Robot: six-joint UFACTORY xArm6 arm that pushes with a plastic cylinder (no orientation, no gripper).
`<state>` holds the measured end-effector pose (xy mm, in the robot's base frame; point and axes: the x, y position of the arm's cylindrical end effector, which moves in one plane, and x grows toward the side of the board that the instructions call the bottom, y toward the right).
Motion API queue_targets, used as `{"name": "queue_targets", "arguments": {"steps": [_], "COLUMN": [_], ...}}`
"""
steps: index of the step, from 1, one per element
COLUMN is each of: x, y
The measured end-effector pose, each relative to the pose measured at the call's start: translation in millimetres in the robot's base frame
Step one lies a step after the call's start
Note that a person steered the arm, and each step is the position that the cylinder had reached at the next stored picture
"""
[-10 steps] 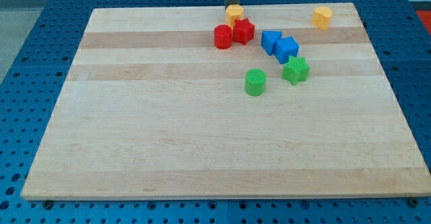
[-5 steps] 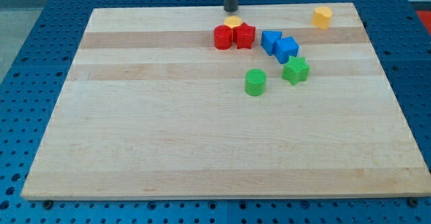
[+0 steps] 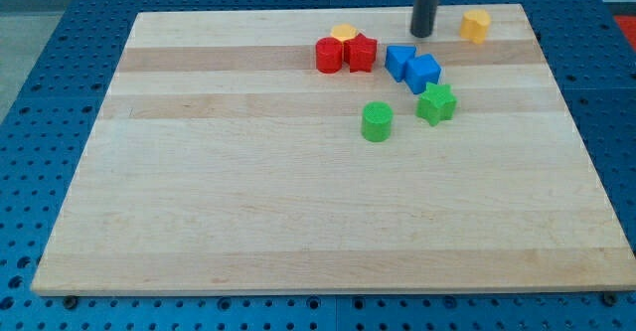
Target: Move the blue blocks to the bottom right to the red star
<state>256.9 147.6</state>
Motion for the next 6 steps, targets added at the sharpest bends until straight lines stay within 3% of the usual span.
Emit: {"name": "queue_targets", "arguments": {"steps": [3,6], "x": [55,55], "y": [28,-4]}}
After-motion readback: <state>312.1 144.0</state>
